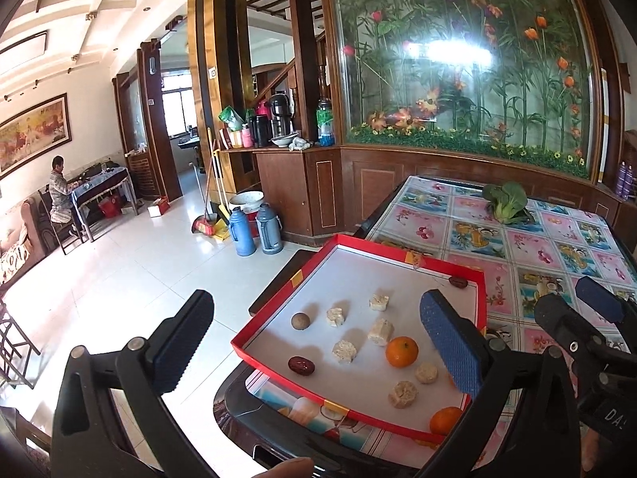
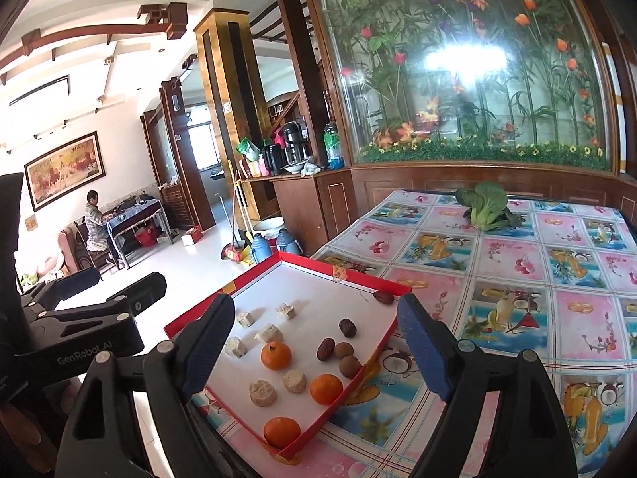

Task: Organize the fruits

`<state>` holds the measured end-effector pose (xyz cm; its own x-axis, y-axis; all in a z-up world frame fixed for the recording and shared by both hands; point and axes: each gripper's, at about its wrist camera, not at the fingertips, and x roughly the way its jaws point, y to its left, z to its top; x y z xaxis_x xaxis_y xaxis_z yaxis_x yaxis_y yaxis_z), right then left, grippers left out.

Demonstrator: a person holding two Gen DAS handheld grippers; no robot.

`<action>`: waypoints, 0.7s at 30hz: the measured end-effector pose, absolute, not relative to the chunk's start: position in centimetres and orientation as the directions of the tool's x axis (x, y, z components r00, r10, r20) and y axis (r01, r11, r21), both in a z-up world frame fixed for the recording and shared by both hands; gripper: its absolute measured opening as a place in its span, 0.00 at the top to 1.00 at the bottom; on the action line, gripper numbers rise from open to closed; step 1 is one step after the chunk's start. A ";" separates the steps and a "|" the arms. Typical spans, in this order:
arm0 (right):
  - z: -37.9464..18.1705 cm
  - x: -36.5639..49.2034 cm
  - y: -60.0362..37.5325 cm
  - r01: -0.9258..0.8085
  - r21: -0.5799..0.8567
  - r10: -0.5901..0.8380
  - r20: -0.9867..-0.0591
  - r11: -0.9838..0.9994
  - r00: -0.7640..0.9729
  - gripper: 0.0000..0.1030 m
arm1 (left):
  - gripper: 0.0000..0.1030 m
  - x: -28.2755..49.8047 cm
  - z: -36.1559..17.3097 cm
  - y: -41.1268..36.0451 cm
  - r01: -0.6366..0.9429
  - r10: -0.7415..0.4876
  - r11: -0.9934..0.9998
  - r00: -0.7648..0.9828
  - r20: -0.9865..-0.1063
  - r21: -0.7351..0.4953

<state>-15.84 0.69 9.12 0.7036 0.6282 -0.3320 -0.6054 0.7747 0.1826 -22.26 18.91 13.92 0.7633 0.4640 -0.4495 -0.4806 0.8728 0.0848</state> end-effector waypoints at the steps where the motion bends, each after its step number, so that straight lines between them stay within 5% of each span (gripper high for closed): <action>1: 9.2 -15.9 0.7 -0.605 0.181 0.627 -0.330 0.776 0.705 0.19 | 0.00 -22.3 14.0 18.9 -0.479 0.463 0.874 0.764 -0.449 0.084; 21: 11.6 -19.9 -0.3 -0.605 0.109 0.612 -0.240 0.788 0.754 0.19 | 0.00 -25.9 17.4 17.2 -0.407 0.393 0.912 0.830 -0.395 0.051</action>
<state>-19.91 -0.31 11.61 0.7537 0.6118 -0.2402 -0.6054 0.7885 0.1088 -25.95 17.17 17.36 0.8302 0.3931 -0.3953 -0.4075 0.9118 0.0510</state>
